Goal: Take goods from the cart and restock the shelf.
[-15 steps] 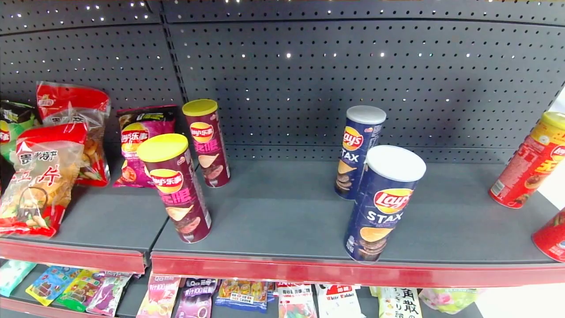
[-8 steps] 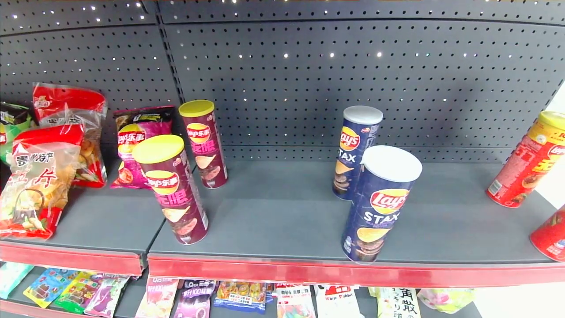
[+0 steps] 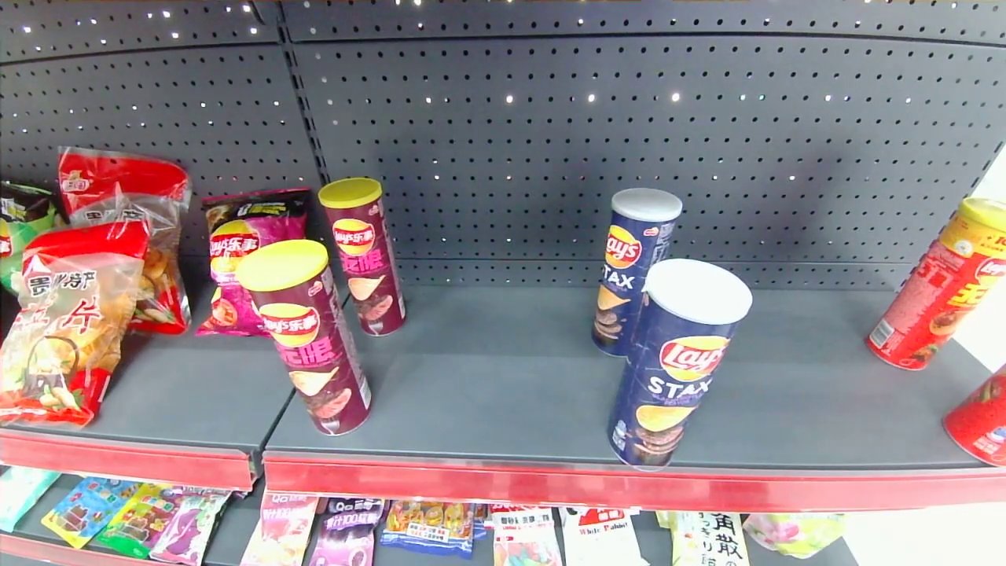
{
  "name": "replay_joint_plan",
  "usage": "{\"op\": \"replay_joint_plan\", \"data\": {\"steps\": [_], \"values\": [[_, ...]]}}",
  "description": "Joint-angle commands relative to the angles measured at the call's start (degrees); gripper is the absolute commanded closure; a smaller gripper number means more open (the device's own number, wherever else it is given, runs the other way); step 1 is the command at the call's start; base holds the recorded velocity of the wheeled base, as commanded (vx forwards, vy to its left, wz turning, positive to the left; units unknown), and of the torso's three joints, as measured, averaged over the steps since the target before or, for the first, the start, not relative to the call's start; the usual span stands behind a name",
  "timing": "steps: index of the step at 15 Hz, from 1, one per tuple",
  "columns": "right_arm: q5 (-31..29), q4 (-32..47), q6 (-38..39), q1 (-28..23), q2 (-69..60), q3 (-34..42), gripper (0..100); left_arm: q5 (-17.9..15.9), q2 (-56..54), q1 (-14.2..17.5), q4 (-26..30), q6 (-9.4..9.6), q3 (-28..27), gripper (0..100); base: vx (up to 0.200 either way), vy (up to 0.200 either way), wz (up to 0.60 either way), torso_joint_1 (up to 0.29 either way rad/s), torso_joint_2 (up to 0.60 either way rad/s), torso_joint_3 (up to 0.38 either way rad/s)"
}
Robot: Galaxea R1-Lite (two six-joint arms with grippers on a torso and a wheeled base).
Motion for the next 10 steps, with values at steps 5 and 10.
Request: {"op": "replay_joint_plan", "data": {"steps": [5,10], "values": [[-0.32,0.84,6.62,2.11,25.51,-24.89,0,0.02,0.07,0.01,-0.01,0.02,0.0,0,0.0,0.0,0.0,0.0,0.0,0.0],[0.47,-0.04,3.1,19.6,25.51,-15.13,0,0.02,0.07,0.01,-0.01,0.02,0.0,0,0.0,0.0,0.0,0.0,0.0,0.0]]}}
